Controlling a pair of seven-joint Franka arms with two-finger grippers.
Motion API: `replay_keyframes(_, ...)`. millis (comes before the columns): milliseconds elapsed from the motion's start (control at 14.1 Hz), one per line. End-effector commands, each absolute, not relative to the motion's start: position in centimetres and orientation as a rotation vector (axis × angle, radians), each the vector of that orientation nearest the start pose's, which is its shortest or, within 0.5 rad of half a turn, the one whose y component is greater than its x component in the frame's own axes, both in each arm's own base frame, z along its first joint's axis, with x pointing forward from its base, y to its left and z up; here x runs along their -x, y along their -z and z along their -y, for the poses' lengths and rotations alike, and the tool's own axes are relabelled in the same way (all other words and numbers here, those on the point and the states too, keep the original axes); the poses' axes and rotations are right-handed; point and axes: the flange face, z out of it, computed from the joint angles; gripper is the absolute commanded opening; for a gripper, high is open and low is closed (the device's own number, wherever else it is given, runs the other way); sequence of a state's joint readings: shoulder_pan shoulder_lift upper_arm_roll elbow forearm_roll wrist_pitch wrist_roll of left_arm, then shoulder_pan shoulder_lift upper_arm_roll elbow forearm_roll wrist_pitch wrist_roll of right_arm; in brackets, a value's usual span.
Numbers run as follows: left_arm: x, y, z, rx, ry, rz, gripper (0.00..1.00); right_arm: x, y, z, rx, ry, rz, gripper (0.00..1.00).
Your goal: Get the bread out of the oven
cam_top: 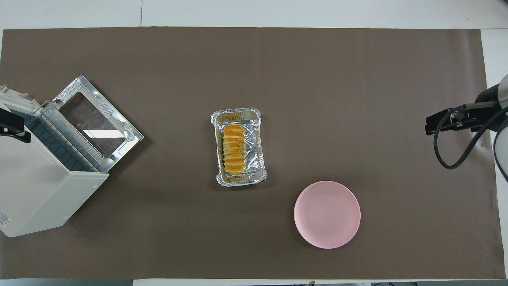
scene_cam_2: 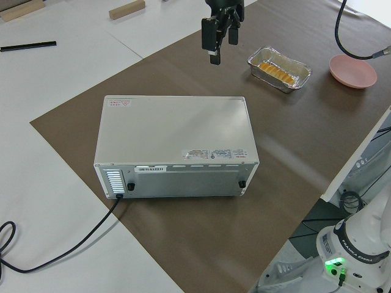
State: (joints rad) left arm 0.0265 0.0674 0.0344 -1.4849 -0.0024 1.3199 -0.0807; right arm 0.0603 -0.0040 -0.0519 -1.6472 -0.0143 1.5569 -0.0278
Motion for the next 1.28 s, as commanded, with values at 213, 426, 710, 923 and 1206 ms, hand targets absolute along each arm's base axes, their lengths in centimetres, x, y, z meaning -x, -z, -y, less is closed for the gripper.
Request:
replay_keyframes(213,-52.2,-60.5,-1.9,3.132,-0.305,0.164,1.0,-54.2,-59.2,-0.3,3.155,-0.148,0.042,1.0)
replay_keyframes(426,-52.6,-59.9,-0.1,3.134,-0.28,0.095,1.0,-54.2,-59.2,-0.3,3.155,-0.148,0.042,1.0)
replay_keyframes(710,-52.8,-59.7,0.7,3.132,-0.28,0.071,1.0,-54.2,-59.2,-0.3,3.155,-0.148,0.042,1.0)
replay_keyframes(923,-52.9,-59.9,1.3,3.134,-0.27,0.052,1.0,-54.3,-59.3,-0.2,3.155,-0.145,0.039,1.0)
replay_keyframes(1206,-52.7,-60.6,1.2,3.136,-0.249,0.052,1.0,-54.2,-59.2,-0.2,3.155,-0.148,0.039,1.0)
